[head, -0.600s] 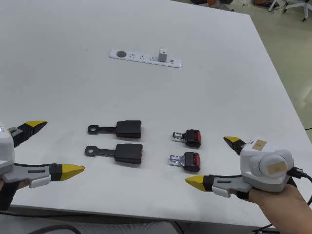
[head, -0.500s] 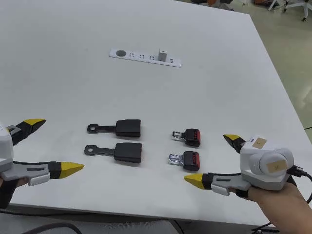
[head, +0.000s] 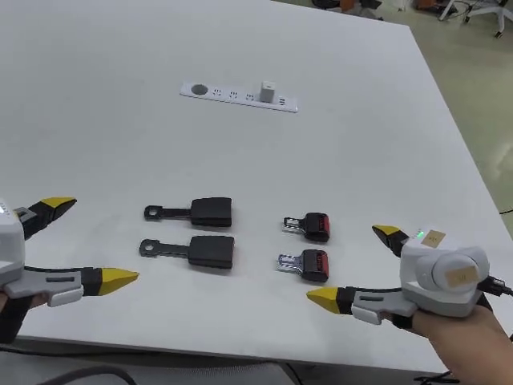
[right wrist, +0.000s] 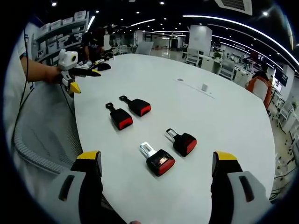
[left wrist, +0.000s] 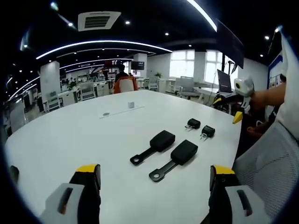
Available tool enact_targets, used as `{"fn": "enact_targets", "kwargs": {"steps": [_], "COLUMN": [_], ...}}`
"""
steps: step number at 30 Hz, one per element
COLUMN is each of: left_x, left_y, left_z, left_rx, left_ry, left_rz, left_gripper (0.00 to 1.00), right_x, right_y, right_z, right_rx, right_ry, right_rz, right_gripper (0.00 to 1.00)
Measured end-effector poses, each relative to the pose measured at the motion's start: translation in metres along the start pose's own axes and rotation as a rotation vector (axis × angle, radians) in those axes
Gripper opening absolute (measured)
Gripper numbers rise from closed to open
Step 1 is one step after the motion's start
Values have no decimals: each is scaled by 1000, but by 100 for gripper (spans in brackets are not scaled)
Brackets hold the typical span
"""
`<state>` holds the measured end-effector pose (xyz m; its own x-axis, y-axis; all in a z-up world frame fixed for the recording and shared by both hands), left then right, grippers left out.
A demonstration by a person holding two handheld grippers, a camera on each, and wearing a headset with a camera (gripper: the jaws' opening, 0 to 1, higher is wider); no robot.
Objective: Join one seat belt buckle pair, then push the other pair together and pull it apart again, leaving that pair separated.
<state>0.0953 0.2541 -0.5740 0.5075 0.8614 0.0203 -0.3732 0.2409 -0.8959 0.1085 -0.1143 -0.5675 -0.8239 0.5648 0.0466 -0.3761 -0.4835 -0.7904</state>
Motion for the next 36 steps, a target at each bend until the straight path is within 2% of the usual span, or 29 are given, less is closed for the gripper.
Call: {"fn": "enact_targets", "kwargs": {"steps": [5,7,9,12,16,18,20,23,25,28,32,34,36], "left_x": [7,9,11,14,12,11,10,4,5,5,4,1,2], "left_y": [0,3,6,4,4,9,10,3,5,6,8,8,11], "left_z": [3,4,5,4,5,5,4,4,3,3,4,3,3], "left_rx": [-4,16,44,37,37,67,74,49,49,54,75,84,110], "left_ry": [-10,-18,-19,-29,-25,-11,-8,-12,-20,-13,-5,2,-1], "left_rz": [1,0,30,21,8,9,4,-9,-19,-24,-39,-48,-68], "left_gripper": [98,96,95,95,94,88,86,89,93,94,93,92,92], "right_x": [1,1,2,1,0,0,-2,-1,-1,-2,-2,-2,-1], "right_y": [2,2,1,1,0,0,1,1,1,5,7,9,9], "right_z": [0,0,0,-1,-1,-1,0,1,2,3,5,6,5], "right_rx": [45,51,45,54,55,58,60,61,62,82,106,122,120], "right_ry": [-4,-4,-5,-2,-3,-3,-4,0,-1,0,-7,-18,-28], "right_rz": [24,24,21,29,38,40,30,35,38,47,58,57,56], "right_gripper": [97,96,96,96,96,96,95,95,95,95,92,87,86]}}
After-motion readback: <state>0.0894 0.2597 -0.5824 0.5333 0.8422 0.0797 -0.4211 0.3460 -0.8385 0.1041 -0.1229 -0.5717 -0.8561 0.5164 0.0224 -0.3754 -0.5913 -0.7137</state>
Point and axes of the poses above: the centre of the closed fingertips' face, and the gripper's own axes: z roughly backward along the fingers, x roughly to its left, y roughly out of its underside, the point moved 4 cm from there along z, roughly backward along the fingers, and after that the axes turned 9 degrees about -y, right-handed, at the moved point
